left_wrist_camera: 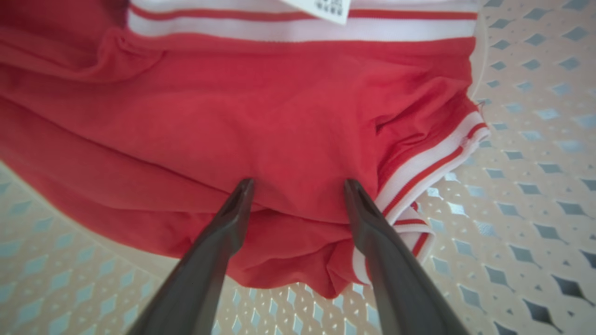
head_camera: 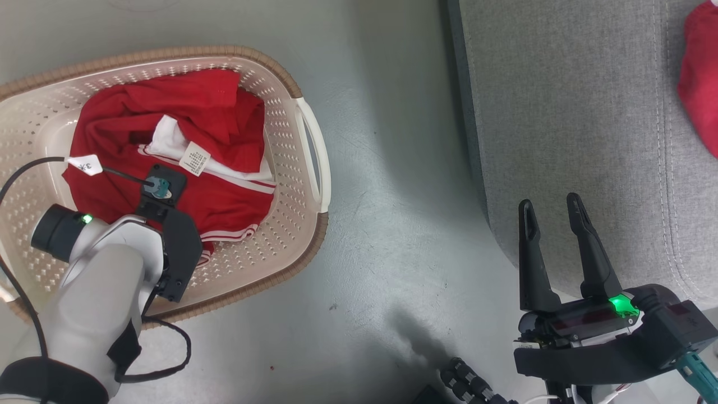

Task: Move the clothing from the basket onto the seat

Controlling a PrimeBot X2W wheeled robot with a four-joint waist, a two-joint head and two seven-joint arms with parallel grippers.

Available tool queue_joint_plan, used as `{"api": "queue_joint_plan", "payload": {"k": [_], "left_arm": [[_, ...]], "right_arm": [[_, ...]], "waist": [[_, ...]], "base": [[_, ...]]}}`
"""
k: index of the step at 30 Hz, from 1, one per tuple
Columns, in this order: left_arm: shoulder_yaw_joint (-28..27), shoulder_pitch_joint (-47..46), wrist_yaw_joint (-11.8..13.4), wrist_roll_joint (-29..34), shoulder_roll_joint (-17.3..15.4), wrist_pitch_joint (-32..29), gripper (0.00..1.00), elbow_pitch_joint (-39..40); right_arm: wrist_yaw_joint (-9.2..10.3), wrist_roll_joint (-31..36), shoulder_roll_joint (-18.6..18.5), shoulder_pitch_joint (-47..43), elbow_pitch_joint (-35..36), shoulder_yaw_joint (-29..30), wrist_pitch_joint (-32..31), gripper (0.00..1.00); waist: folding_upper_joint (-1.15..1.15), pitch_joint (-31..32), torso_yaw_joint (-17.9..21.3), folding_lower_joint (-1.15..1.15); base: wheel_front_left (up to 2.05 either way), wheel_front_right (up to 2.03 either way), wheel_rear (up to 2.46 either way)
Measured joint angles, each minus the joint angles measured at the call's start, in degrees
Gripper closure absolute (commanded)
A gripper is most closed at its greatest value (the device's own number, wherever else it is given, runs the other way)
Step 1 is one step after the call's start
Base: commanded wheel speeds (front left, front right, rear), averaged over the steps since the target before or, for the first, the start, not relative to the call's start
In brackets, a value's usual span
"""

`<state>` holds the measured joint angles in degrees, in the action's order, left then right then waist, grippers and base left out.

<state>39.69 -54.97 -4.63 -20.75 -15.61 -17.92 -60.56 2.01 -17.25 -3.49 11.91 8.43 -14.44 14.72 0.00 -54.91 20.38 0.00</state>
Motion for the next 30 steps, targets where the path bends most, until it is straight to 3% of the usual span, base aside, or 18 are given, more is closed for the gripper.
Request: {"api": "queue_joint_plan", "payload": {"k": [12,13,14,15,30], "left_arm": [[0.4,0.0,-1.5,-0.8,1.1,-2.5,0.00,-2.5],[0.5,0.0,-1.5,-0.8,1.1,-2.5,0.10,-2.6],[0.7,0.0,-1.5,-0.8,1.1,-2.5,0.50,-2.6],[0.8,-0.1,-1.5,-0.8,1.2,-2.5,1.00,-2.6],[1.2,-1.1,-2.4,-1.5,1.2,-0.8,1.00,-3.2]], "right_arm": [[-0.27,0.2,0.2,-0.6,0.0,0.2,0.0,0.00],[-0.35,0.2,0.3,-0.6,0.0,0.2,0.0,0.00],[-0.42,0.3,0.3,-0.6,0.0,0.2,0.0,0.00],[-0.49,0.3,0.3,-0.6,0.0,0.2,0.0,0.00],[-1.01,0.5,0.5,0.5,-0.5,0.4,0.0,0.00]], "waist": [[0.00,-0.1,-0.5,0.00],[0.00,-0.1,-0.5,0.00],[0.00,-0.1,-0.5,0.00],[0.00,-0.1,-0.6,0.00],[0.00,0.1,-0.7,0.00]], "base": [[0.00,0.00,0.00],[0.00,0.00,0.00],[0.00,0.00,0.00],[0.00,0.00,0.00],[0.00,0.00,0.00]]}}
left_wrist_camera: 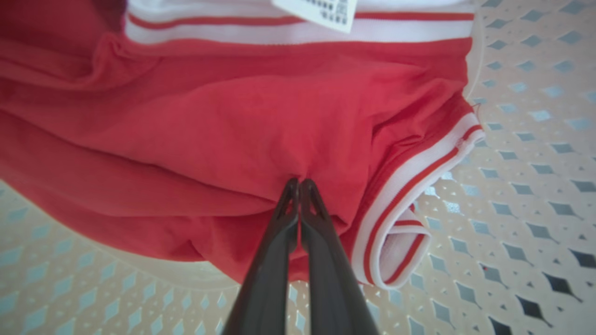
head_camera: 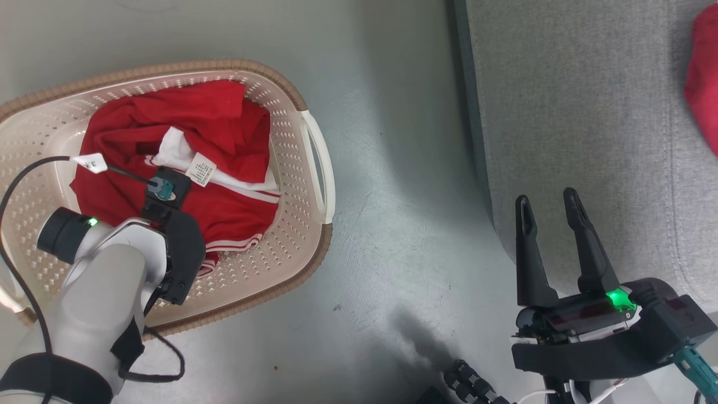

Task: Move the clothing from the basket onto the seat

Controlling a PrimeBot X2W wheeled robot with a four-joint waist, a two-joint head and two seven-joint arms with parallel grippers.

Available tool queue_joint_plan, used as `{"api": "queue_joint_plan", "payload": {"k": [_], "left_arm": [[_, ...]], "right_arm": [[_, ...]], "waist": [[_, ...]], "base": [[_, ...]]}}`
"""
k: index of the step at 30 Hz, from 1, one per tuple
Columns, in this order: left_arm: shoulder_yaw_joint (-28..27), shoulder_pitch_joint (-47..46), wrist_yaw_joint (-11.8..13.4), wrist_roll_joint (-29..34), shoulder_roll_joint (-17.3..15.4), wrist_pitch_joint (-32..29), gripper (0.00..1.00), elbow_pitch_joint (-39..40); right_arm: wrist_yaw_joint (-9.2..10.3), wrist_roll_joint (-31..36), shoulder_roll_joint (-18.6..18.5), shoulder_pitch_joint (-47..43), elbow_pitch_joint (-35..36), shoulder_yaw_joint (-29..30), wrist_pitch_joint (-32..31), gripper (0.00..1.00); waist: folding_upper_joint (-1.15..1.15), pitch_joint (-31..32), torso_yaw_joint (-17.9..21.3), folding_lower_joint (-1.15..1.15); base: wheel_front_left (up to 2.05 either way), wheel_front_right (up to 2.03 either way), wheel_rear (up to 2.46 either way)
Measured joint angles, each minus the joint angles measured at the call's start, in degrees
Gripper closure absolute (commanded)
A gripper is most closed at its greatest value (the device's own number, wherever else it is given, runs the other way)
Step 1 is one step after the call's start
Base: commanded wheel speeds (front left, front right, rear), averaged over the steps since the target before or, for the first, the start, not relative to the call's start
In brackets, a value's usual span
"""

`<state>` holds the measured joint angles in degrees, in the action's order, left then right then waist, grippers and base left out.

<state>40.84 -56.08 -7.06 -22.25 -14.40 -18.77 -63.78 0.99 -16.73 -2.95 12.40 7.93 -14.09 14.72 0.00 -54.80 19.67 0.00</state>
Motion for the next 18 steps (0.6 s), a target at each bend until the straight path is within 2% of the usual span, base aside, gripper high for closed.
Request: {"api": "queue_joint_plan", "payload": {"k": [7,18], "left_arm": [[-0.5,0.0,0.0,-1.9,-0.2,1.9,1.00,0.0],[-0.4,0.3,-0.5,-3.4,1.5,7.0,1.00,1.8]], "right_arm": [[-0.59,0.0,0.1,1.6,-0.9,0.0,0.0,0.00],[-1.37,-0.1,0.1,3.8,-3.2,1.8,0.0,0.00]], "waist": [[0.00,1.4,0.5,0.00],[0.00,5.9,-0.1,0.00]], "base": [[0.00,0.00,0.00],[0.00,0.00,0.00]]}}
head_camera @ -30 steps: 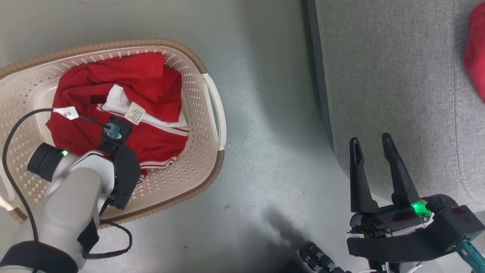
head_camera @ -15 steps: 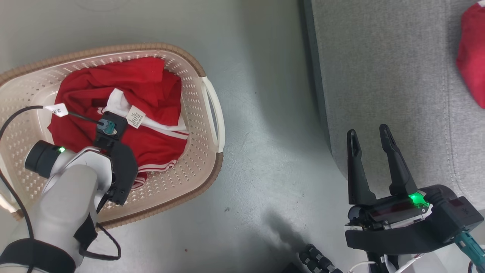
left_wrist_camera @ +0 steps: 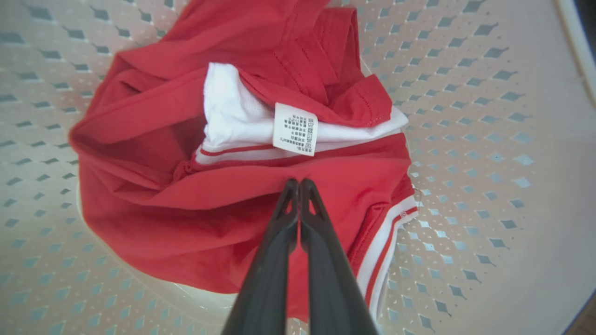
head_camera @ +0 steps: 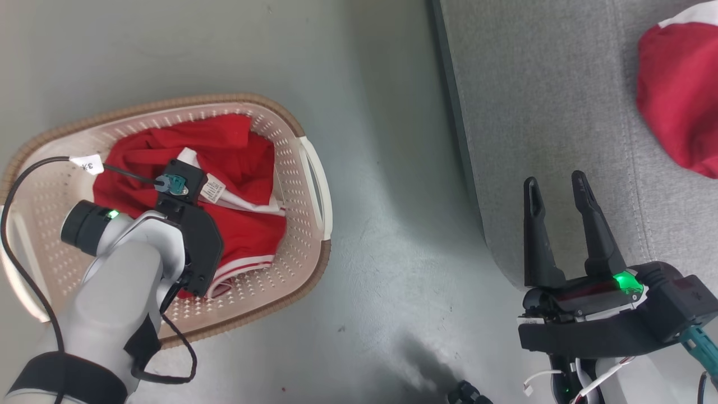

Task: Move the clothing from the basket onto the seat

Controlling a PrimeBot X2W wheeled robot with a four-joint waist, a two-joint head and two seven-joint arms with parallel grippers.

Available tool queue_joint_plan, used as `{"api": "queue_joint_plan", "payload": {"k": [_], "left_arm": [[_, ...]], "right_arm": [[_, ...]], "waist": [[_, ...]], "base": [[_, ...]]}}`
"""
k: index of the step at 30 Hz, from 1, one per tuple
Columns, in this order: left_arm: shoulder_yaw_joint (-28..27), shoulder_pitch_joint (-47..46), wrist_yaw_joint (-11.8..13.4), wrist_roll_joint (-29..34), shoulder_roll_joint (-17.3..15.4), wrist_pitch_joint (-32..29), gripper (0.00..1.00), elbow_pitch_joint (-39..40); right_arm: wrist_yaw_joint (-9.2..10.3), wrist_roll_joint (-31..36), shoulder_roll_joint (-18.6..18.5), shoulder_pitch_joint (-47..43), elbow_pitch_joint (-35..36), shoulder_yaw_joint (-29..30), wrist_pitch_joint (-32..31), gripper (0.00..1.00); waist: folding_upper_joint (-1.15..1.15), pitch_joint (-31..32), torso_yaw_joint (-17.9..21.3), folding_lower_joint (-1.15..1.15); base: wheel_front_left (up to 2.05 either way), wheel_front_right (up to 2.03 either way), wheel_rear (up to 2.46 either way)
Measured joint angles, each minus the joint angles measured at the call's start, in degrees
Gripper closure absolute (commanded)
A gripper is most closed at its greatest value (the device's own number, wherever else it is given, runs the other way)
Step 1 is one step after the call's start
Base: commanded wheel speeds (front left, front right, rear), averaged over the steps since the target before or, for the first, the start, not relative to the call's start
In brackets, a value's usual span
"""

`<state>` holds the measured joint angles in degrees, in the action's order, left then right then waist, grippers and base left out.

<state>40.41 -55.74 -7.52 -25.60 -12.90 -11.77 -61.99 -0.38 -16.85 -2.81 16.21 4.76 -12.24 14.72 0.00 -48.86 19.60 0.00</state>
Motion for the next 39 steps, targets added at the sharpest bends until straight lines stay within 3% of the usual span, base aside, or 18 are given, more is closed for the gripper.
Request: {"api": "queue_joint_plan", "payload": {"k": [18,39], "left_arm": [[2.0,6.4,0.0,-6.5,0.8,11.2,1.00,7.4],[2.1,15.7,0.0,-14.0,0.4,23.1,1.00,18.9]], "right_arm": [[-2.15,-0.3,-0.8,2.1,-4.4,3.8,0.0,0.00],[-4.36,-0.9,-3.7,-0.6,-9.5,5.5,0.0,0.00]], "waist": [[0.00,10.7,-2.7,0.00],[0.01,27.8,-6.1,0.00]], "base": [[0.00,0.00,0.00],[0.00,0.00,0.00]]}}
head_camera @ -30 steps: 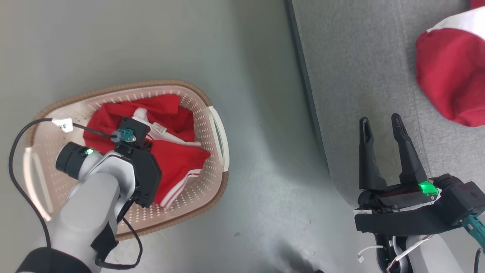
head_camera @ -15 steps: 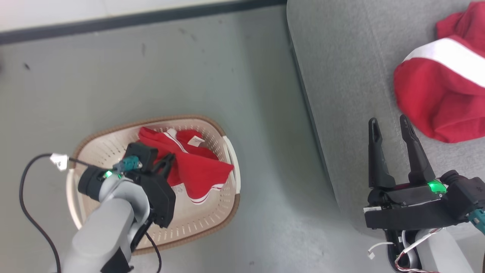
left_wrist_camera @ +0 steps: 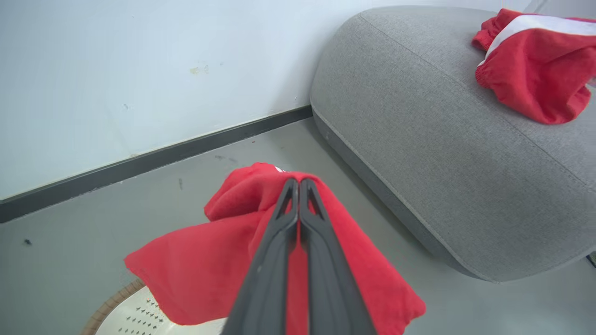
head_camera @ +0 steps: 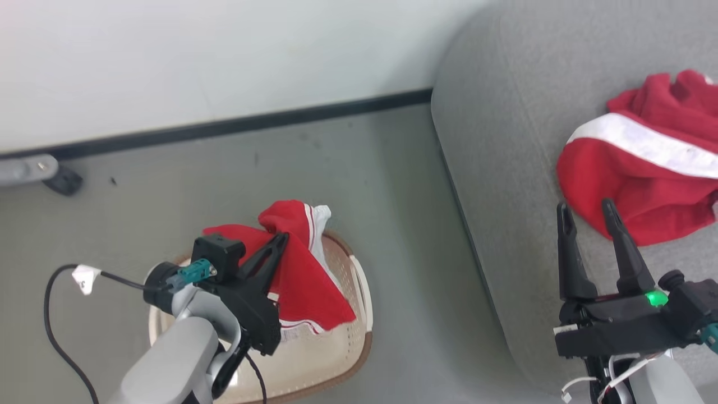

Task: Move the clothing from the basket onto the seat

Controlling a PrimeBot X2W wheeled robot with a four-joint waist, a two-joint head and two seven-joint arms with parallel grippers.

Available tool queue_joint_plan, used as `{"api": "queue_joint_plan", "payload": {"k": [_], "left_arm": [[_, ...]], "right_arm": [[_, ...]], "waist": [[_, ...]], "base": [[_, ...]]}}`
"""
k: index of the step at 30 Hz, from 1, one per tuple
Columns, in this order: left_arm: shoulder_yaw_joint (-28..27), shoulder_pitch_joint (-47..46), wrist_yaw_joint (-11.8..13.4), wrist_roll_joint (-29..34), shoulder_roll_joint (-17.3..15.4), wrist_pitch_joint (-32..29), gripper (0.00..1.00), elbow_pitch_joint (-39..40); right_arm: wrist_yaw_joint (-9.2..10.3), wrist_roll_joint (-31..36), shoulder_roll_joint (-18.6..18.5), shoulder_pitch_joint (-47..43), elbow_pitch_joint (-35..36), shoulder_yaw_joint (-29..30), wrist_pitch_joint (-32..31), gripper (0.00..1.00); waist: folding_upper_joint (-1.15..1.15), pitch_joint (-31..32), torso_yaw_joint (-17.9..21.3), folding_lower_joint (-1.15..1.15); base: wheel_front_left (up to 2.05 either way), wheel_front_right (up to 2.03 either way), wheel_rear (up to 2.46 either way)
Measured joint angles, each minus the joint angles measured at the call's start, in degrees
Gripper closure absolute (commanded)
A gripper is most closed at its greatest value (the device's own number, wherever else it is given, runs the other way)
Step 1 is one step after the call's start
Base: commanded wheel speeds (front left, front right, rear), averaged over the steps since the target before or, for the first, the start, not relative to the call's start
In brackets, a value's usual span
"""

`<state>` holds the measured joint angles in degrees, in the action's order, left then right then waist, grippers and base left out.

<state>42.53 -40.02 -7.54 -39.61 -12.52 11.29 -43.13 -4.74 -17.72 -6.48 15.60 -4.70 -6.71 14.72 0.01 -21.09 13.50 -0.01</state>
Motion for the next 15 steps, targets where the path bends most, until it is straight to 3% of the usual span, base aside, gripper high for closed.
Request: {"api": "queue_joint_plan", "payload": {"k": [15], "left_arm": [[-2.2,5.5,0.0,-2.8,-0.8,1.7,1.00,9.0]], "right_arm": [[-0.91,-0.8,-1.9,-3.6,-1.1,-0.1,0.0,0.00]], "waist": [[0.00,10.1,-1.2,0.00]], "base": [[0.00,0.00,0.00]]}}
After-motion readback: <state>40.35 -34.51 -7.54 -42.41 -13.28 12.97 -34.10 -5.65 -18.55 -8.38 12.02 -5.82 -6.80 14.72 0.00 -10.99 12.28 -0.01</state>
